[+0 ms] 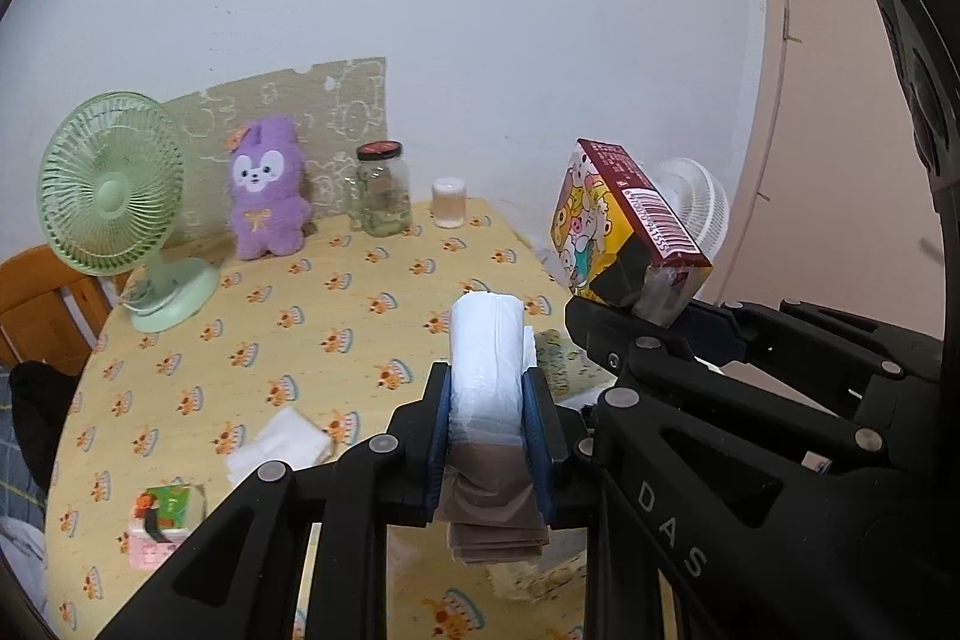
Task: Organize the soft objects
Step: 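Carry the socks and snack box over the patterned box with both tools, then open both tools to drop the socks and snack box into the box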
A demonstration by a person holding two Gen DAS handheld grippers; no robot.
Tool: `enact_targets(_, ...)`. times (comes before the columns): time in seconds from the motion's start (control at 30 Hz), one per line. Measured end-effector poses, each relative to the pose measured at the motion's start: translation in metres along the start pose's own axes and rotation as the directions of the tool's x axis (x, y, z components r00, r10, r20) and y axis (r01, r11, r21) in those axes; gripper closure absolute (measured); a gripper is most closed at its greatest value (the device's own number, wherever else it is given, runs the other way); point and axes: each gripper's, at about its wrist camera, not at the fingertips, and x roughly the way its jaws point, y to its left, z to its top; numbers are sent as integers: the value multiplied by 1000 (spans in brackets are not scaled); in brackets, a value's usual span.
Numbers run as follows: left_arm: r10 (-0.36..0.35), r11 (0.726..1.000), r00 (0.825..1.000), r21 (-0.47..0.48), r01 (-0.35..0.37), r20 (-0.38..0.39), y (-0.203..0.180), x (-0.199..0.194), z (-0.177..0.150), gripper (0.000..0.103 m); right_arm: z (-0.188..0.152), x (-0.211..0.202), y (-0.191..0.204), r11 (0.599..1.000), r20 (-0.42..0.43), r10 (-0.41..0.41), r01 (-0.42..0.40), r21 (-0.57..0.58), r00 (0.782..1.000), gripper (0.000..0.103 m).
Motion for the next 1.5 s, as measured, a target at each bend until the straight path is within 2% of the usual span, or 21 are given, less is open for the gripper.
enact_targets(0.37,-40,999,999,17,41,-27,-22,23,-4,79,-11,14,-30,998,-33,-53,54,29,998,79)
enact_targets(0.77,-56,998,994,29,60,-97,-36,52,-22,76,-34,36,-50,993,-89,-81,88,79,993,79)
enact_targets(0.87,-53,998,990,18,56,-129,-38,61,-32,69,-44,43,-54,992,-117,-86,97,86,989,79)
enact_targets(1.03,-48,998,982,26,54,-183,-43,72,-44,64,-61,57,-60,992,-170,-70,86,89,983,79)
enact_targets(1.1,-45,998,982,39,53,-184,-45,73,-45,61,-66,60,-62,992,-182,-64,82,97,981,79)
enact_targets(1.4,-51,997,981,53,62,-190,-50,75,-43,37,-68,58,-69,990,-190,-50,74,121,980,78)
enact_targets(1.5,-34,996,979,68,49,-199,-51,77,-42,36,-65,61,-70,990,-204,-32,59,129,978,73)
